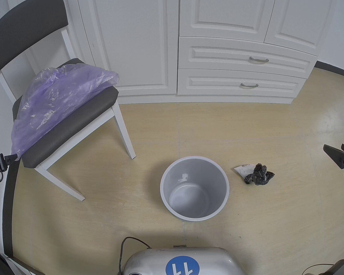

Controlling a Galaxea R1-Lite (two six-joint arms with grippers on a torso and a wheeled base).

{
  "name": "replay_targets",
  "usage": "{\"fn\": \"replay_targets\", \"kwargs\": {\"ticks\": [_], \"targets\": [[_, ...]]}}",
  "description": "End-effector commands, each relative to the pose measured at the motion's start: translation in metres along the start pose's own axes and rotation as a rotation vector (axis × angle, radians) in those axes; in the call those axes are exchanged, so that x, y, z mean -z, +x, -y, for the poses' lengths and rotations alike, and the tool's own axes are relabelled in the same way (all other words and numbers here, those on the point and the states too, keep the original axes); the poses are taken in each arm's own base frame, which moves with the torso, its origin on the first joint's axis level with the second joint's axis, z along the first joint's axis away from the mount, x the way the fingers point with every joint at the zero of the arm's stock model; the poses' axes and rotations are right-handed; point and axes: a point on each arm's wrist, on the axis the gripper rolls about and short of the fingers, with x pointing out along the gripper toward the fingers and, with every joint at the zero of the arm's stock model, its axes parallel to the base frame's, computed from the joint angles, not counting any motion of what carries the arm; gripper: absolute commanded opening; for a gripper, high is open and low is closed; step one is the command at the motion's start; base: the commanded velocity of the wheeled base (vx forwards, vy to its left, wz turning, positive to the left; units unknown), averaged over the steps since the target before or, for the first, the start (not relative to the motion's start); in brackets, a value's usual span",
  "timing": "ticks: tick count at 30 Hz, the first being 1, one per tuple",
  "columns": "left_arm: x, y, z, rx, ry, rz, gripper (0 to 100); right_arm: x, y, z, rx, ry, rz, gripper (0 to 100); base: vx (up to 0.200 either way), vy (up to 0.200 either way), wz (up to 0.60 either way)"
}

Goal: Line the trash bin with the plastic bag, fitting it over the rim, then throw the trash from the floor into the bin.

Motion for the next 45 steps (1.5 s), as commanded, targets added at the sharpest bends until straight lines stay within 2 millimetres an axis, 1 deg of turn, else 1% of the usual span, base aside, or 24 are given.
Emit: {"fn": "replay_targets", "kwargs": {"ticks": [1,7,15,20,22,24,25,26,31,32,34,39,45], "targets": [[0.009,0.008,-0.004,-0.004,-0.019,-0.002,100,0.0,0.0,0.0,-0.001,0.001,0.001,100,0.0,0.0,0.0],[0.007,0.011,0.002,0.017,-0.055,0.024,100,-0.001,-0.001,0.0,-0.002,0.0,0.009,100,0.0,0.0,0.0],[0.004,0.018,0.013,0.055,-0.099,0.141,100,-0.002,-0.003,-0.001,-0.003,-0.001,0.02,100,0.0,0.0,0.0],[0.007,0.028,0.011,0.062,-0.106,0.218,100,-0.002,-0.003,-0.001,-0.004,0.001,0.021,100,0.0,0.0,0.0],[0.011,0.034,0.007,0.058,-0.097,0.256,100,-0.002,-0.003,-0.001,-0.004,0.001,0.021,100,0.0,0.0,0.0],[0.017,0.035,0.004,0.046,-0.086,0.264,100,-0.002,-0.003,-0.001,-0.004,0.001,0.021,100,0.0,0.0,0.0],[0.023,0.037,0.002,0.055,-0.083,0.263,100,-0.002,-0.003,-0.001,-0.004,0.001,0.021,100,0.0,0.0,0.0],[0.024,0.038,0.002,0.054,-0.085,0.262,100,-0.002,-0.003,-0.001,-0.004,0.001,0.021,100,0.0,0.0,0.0],[0.047,0.06,-0.009,0.094,-0.033,0.336,100,-0.001,-0.001,0.0,-0.005,0.002,0.009,100,0.0,0.0,0.0],[0.052,0.065,-0.011,0.1,-0.025,0.34,100,-0.001,-0.001,0.0,-0.005,0.002,0.009,100,0.0,0.0,0.0],[0.057,0.068,-0.012,0.107,-0.045,0.316,100,-0.001,-0.001,0.0,-0.006,0.001,0.012,100,0.0,0.0,0.0],[0.054,0.07,-0.01,0.126,-0.074,0.319,100,-0.001,-0.001,0.0,-0.005,0.002,0.009,100,0.0,0.0,0.0],[0.041,0.07,-0.008,0.147,-0.101,0.359,100,0.002,0.0,0.0,-0.006,0.002,-0.001,100,0.0,0.0,0.0]]}}
